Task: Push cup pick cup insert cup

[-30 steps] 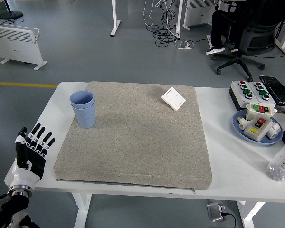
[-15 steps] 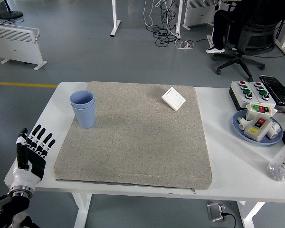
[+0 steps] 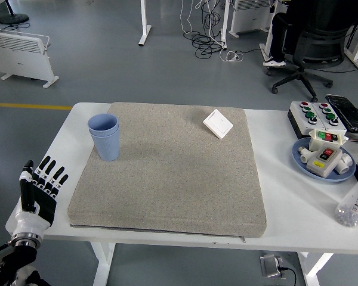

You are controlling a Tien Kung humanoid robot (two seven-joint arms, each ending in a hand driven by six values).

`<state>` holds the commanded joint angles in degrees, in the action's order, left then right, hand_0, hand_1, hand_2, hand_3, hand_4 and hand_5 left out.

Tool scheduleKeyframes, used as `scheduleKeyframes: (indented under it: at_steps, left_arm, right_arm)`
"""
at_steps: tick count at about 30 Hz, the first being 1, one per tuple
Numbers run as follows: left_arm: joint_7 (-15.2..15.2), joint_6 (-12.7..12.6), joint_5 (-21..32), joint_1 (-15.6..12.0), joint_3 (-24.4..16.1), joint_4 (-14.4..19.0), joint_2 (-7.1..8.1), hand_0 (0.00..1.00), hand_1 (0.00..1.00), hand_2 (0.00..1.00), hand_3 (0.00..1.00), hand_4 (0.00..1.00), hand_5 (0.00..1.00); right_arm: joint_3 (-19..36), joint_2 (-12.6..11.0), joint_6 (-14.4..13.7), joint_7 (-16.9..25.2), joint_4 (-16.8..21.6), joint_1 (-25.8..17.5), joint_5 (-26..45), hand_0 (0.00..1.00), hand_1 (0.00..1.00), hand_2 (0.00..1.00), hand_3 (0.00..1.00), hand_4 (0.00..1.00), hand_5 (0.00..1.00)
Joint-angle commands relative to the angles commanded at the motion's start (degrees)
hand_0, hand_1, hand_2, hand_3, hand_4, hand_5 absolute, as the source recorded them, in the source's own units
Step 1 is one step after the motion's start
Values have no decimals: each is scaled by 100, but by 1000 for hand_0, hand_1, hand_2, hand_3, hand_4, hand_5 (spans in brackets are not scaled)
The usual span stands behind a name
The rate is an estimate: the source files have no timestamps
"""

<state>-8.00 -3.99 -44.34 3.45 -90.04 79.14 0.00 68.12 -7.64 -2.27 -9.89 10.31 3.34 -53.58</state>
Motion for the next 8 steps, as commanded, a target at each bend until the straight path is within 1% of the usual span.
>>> scheduleKeyframes:
  at_steps: [8]
  left_arm:
    - [-2,-7,-5,35,-1,-22,0,852,865,957,898,610,998]
  right_arm:
    - [-28,-3,6,19,0,23,43,750,623,627,558,69,443]
